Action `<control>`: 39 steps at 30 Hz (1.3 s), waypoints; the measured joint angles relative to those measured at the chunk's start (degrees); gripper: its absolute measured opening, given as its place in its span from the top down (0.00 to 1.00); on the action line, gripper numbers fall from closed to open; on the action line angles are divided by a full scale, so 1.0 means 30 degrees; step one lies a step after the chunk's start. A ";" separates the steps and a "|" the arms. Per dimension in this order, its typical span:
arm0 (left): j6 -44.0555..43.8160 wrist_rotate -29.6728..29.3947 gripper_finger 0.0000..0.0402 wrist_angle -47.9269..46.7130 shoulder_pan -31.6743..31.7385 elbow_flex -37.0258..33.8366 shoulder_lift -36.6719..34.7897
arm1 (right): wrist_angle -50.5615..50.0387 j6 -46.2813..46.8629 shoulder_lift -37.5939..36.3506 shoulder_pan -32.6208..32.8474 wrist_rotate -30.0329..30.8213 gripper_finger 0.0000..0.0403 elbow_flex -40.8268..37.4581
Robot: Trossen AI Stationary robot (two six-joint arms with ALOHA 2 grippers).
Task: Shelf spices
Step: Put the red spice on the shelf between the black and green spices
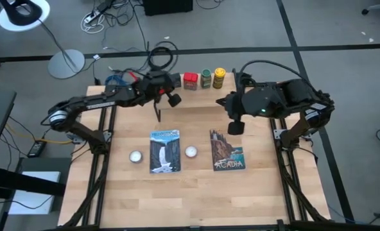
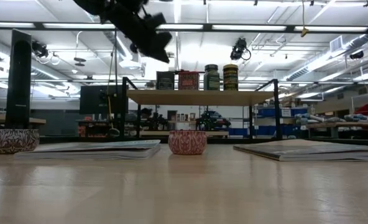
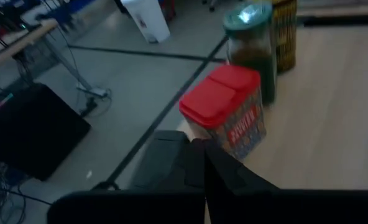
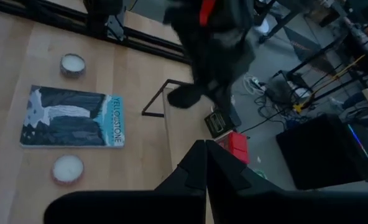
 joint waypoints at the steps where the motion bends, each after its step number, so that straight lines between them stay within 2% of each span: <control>1: 0.0034 -0.0002 1.00 -0.0199 0.0002 0.0000 -0.0454 | 0.0349 -0.0223 0.0025 -0.0277 -0.0219 1.00 -0.0295; 6: 0.0395 -0.0117 1.00 -0.1613 0.0044 0.0000 -0.2676 | 0.2362 -0.1594 0.0233 -0.2147 -0.2266 1.00 -0.2271; 12: 0.0056 -0.0546 1.00 -0.3886 0.0036 0.0006 -0.5000 | 0.6654 -0.3133 0.0277 -0.5132 -0.6687 1.00 -0.6029; 22: -0.0467 -0.0571 1.00 -0.6055 0.0044 -0.0285 -0.6595 | 1.3662 -0.3791 0.0255 -0.9944 -1.0312 1.00 -1.2727; 27: -0.0503 -0.0571 1.00 -0.6119 0.0044 -0.0825 -0.6593 | 1.6795 -0.3791 0.0255 -1.1240 -1.0709 1.00 -1.5441; 34: -0.0559 -0.0556 1.00 -0.5187 0.0058 -0.1685 -0.6580 | 1.9669 -0.3791 0.0255 -1.1610 -1.0738 1.00 -1.7997; 39: -0.0563 -0.0486 1.00 -0.4819 0.0058 -0.1698 -0.6580 | 2.2061 -0.3894 0.0255 -1.1654 -0.9668 1.00 -1.9076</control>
